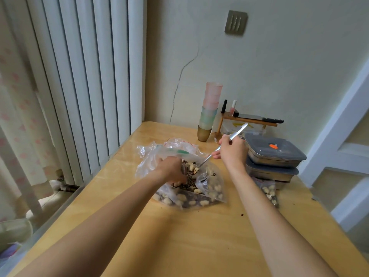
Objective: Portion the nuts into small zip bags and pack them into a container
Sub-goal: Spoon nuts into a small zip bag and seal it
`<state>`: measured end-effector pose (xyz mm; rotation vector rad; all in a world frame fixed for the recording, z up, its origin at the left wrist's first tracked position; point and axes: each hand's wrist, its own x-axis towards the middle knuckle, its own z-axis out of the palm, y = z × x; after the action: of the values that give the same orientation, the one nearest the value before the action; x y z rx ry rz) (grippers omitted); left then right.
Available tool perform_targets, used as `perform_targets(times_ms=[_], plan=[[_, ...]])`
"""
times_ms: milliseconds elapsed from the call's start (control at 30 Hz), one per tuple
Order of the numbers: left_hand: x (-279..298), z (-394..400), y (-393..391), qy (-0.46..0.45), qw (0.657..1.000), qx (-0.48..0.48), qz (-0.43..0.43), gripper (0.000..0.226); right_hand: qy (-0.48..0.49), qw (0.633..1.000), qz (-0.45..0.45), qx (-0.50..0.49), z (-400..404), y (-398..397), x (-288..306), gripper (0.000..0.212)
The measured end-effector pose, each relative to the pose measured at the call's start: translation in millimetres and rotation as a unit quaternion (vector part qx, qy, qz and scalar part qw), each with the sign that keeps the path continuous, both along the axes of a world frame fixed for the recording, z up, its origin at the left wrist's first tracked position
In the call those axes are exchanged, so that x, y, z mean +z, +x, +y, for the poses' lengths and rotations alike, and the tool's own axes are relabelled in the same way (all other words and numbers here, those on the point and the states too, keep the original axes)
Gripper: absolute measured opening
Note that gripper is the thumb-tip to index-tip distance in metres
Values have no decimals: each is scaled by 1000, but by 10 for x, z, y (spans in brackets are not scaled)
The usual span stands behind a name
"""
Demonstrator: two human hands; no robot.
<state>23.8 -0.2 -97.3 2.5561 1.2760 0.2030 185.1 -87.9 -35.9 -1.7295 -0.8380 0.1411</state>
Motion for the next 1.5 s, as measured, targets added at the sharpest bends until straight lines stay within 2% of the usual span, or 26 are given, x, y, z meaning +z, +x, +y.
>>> perform_targets(times_ms=[67,133,233,400,467,633,767,867,1000,1267,1500], plan=[[16,21,21,-63,997,-18,-38,49,13,1000,-25,1,20,2,12,32],[1,51,41,-101,990,-25,-91,46,28,998,-52,6,34,1,45,34],[4,95,58,-63,990,-21,-122,34,57,994,-97,10,62,-31,100,35],[-60,151,56,-69,992,-5,-105,46,82,980,-182,21,153,-92,53,38],[-113,141,42,-61,995,14,-78,36,84,977,-195,38,176,-111,6,38],[-192,62,5,-6,997,16,-80,50,56,969,-222,88,194,-157,-18,39],[-167,-8,-49,0,995,-10,-99,40,61,958,-271,77,242,-168,49,35],[-138,-40,-86,-19,994,-17,-107,32,60,955,-282,75,266,-155,88,35],[-114,-80,-116,-67,988,-27,-135,52,62,949,-298,77,272,-161,123,36],[-113,-120,-148,-141,975,-30,-169,70,83,945,-314,49,275,-166,128,36],[-111,-102,-139,-74,987,-43,-136,60,14,955,-288,72,269,-212,119,37]])
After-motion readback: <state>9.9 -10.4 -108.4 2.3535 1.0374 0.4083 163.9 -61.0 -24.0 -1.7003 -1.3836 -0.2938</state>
